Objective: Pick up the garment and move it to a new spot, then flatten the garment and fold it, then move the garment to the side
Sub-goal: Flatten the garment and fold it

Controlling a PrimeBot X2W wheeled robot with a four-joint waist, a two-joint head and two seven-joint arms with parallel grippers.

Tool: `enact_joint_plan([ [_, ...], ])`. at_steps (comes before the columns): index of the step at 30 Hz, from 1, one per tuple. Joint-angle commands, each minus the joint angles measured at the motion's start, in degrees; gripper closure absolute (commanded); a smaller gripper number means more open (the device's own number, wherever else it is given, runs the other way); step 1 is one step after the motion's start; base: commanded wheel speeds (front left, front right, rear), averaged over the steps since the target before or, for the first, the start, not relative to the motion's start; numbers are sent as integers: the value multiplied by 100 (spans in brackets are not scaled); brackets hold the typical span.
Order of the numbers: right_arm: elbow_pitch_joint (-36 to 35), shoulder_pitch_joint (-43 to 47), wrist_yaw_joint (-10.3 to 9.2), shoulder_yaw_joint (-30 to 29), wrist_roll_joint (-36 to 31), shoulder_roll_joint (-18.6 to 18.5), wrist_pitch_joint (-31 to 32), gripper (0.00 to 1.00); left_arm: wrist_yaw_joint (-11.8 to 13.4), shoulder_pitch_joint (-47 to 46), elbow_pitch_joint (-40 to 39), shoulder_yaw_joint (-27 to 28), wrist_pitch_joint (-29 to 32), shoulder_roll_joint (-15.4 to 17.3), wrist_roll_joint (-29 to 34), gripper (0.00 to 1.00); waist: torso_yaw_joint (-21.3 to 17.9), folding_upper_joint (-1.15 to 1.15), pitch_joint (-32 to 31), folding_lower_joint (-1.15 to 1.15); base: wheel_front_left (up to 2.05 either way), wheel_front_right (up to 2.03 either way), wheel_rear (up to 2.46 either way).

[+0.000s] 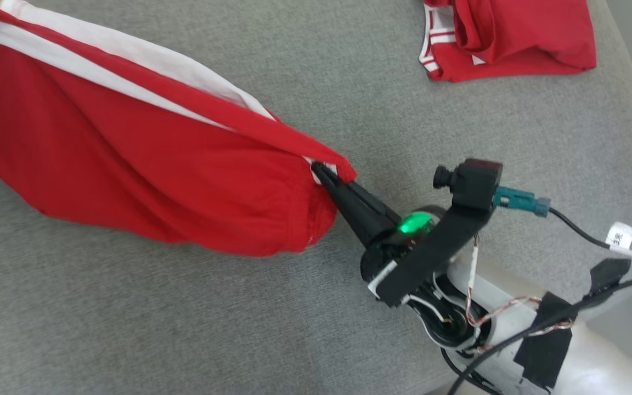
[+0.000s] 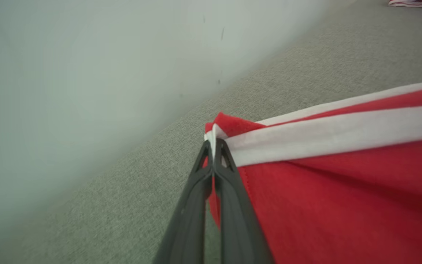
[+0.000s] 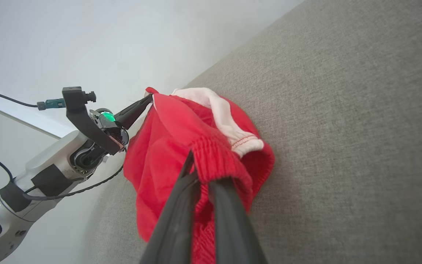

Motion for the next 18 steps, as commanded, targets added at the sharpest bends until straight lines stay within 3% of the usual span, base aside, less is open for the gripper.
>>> enact_joint_plan([
  [1,47,-59,0,-5,-35,64,-23,100,11,-104,111,-73,-70,71,-86,100,-99,-1,98,-1,0,0,0],
  [5,214,-52,0,-121,-79,211,-25,100,11,-283,434,-361,-275,36,-227,100,-130,-1,126,-1,0,0,0],
  [6,249,-37,0,-131,-91,240,-19,100,11,-337,510,-418,-358,27,-221,51,-126,-1,125,-1,0,0,0],
  [7,282,-21,0,-146,-99,258,-19,40,11,-350,589,-463,-427,15,-210,0,-118,-1,112,-1,0,0,0],
  [8,308,6,0,-155,-76,267,-19,0,11,-356,664,-513,-513,-10,-224,0,-103,-1,96,-1,0,0,0],
  [18,154,249,0,-153,-172,-112,-17,0,19,-206,1035,-695,-1037,-222,-404,0,142,-1,-327,-1,0,0,0],
])
